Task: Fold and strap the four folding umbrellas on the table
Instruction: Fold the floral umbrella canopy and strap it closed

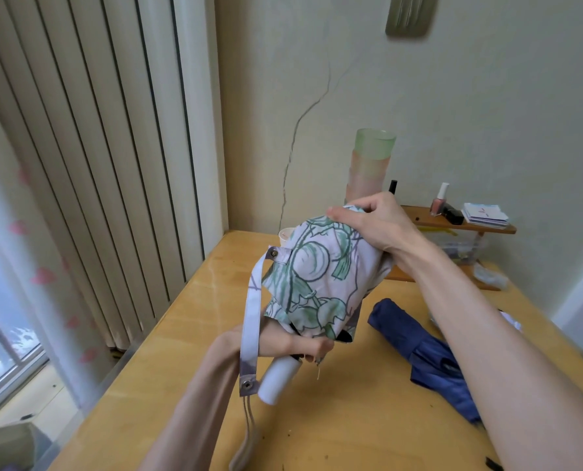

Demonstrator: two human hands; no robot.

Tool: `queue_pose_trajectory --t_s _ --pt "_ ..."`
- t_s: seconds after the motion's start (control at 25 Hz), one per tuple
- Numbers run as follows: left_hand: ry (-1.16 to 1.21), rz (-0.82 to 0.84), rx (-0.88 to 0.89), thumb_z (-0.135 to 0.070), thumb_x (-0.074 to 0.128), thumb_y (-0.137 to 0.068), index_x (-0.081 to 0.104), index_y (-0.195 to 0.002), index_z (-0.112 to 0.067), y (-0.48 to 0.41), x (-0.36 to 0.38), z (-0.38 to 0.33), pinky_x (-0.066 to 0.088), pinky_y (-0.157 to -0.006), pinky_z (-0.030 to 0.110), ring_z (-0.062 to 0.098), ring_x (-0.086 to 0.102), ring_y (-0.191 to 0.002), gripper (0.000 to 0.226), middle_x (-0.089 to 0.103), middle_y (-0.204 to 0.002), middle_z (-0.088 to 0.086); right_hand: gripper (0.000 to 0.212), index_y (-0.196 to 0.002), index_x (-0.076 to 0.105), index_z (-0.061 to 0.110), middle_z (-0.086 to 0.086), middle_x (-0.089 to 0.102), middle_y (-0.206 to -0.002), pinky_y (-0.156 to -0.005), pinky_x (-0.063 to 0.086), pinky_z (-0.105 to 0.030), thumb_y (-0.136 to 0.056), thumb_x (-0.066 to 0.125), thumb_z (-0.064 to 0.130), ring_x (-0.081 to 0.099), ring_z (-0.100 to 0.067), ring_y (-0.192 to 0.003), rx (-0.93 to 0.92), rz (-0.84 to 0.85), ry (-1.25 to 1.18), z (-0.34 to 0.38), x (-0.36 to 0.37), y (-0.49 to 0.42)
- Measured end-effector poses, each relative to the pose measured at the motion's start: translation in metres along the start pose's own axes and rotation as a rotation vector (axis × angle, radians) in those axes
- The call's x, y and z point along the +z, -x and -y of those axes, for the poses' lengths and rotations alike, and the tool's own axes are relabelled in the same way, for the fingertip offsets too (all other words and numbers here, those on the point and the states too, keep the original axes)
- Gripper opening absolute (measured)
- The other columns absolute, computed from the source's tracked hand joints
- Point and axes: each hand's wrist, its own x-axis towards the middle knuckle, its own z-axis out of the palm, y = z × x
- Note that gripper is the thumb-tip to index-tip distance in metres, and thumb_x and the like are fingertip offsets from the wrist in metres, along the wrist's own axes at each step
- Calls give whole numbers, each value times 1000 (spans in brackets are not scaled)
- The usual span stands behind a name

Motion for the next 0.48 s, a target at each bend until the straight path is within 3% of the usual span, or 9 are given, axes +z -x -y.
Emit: queue_pose_trajectory --t_s 0.08,0.12,0.16,0.24,0.28,0.36,0.44,0.48 --pt "87 46 100 -50 96 -71 69 -127 -23 11 -6 -17 55 -105 33 15 70 -119 68 77 -119 -9 40 -87 80 -1 -13 80 -82 -75 61 -45 -84 85 38 78 -36 -81 -31 -61 -22 3 -3 -1" --pt "118 74 137 -30 92 -78 63 -131 -29 16 -13 -17 54 -101 24 8 70 -119 60 77 -119 -17 35 -84 80 1 -11 80 -80 -73 61 -43 -84 85 37 78 -31 -76 -45 -93 -27 5 -6 -3" --pt "156 47 160 -13 88 -78 55 -135 -33 23 -27 -14 54 -97 20 4 70 -117 69 76 -120 -21 35 -82 80 3 -9 79 -77 -71 59 -41 -83 84 38 74 -26 -70 -69 -139 -17 7 -10 -4" --pt "343 -194 144 9 88 -69 50 -139 -35 26 -58 7 57 -91 26 13 73 -115 92 75 -127 -9 40 -80 77 2 -7 72 -67 -63 47 -31 -84 81 42 60 -18 -65 -128 -275 104 13 -18 -5" --pt "369 -416 166 18 79 -76 53 -139 -34 24 -70 15 57 -92 31 19 72 -118 85 73 -131 -2 40 -80 76 3 -11 68 -67 -59 40 -29 -85 78 43 56 -18 -66 -144 -354 214 16 -19 -4" --pt "316 -763 324 18 57 -93 60 -137 -24 21 -75 1 56 -96 37 22 70 -118 61 70 -127 2 38 -81 75 6 -11 64 -69 -56 34 -33 -89 73 44 57 -29 -72 -157 -462 426 26 -16 1" --pt "195 -839 530 2 65 -96 63 -137 -15 19 -48 -40 56 -98 32 14 68 -116 44 70 -124 2 35 -85 77 8 -12 62 -75 -62 33 -34 -91 70 42 51 -36 -77 -171 -505 536 35 -5 4" --pt "33 -802 604 -18 73 -95 59 -144 -13 18 -27 -59 52 -105 28 12 63 -126 51 66 -133 2 34 -87 78 10 -14 64 -80 -66 34 -33 -91 69 42 50 -37 -79 -168 -518 553 38 0 4"
